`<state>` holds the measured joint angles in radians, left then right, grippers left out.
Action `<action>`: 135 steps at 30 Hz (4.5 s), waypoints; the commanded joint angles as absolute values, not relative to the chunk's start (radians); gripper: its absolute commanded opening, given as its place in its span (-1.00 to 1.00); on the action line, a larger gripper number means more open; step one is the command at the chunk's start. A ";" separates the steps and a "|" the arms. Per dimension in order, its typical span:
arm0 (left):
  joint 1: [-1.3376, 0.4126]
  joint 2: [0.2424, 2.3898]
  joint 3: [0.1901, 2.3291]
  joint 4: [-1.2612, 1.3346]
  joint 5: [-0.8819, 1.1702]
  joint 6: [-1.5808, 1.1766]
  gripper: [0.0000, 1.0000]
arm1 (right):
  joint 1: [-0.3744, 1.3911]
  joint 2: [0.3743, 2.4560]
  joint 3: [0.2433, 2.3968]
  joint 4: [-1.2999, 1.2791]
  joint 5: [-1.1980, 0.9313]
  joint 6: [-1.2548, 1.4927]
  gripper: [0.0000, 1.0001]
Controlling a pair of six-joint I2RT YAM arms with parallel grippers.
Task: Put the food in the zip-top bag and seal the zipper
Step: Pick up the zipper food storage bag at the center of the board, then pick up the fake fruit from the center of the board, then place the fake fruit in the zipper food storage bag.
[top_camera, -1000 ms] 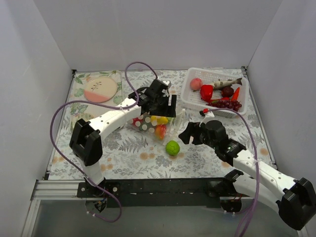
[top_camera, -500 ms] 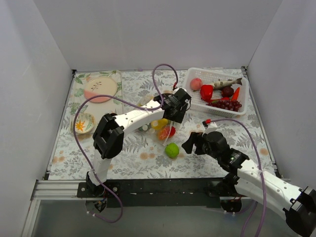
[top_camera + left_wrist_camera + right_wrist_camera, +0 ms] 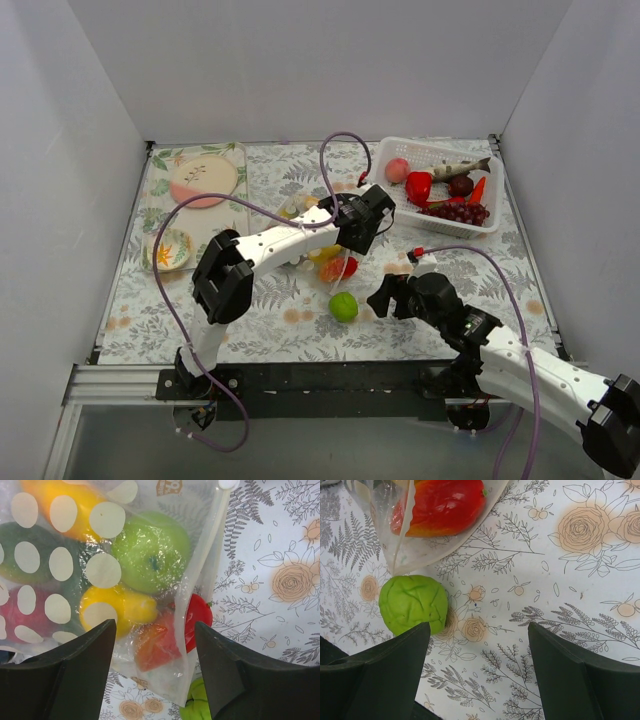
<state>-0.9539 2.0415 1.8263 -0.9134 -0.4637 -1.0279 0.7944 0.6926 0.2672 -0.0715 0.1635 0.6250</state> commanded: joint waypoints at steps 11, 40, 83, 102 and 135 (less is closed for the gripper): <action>-0.985 2.082 1.865 -0.937 -0.520 -1.019 0.27 | 0.813 0.647 0.249 -0.014 0.207 0.617 0.75; -0.891 2.003 1.939 -0.896 -0.351 -1.005 -1.00 | 1.038 0.978 0.385 0.175 0.204 0.272 0.89; -0.759 1.954 2.164 -0.914 -0.042 -1.100 -1.00 | 1.063 0.857 0.900 -0.463 0.670 0.419 -0.60; -0.554 1.784 1.839 -0.627 0.356 -1.310 -1.00 | 0.611 1.267 1.272 -0.400 0.186 0.347 -0.60; -0.494 1.755 1.789 -0.537 0.495 -1.373 -1.00 | 0.647 1.395 1.359 -0.353 0.236 0.420 0.82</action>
<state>-0.5003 1.8393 1.7935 -0.5819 0.4519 -1.3613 0.6464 1.4647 1.3209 -0.3538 0.1860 0.4126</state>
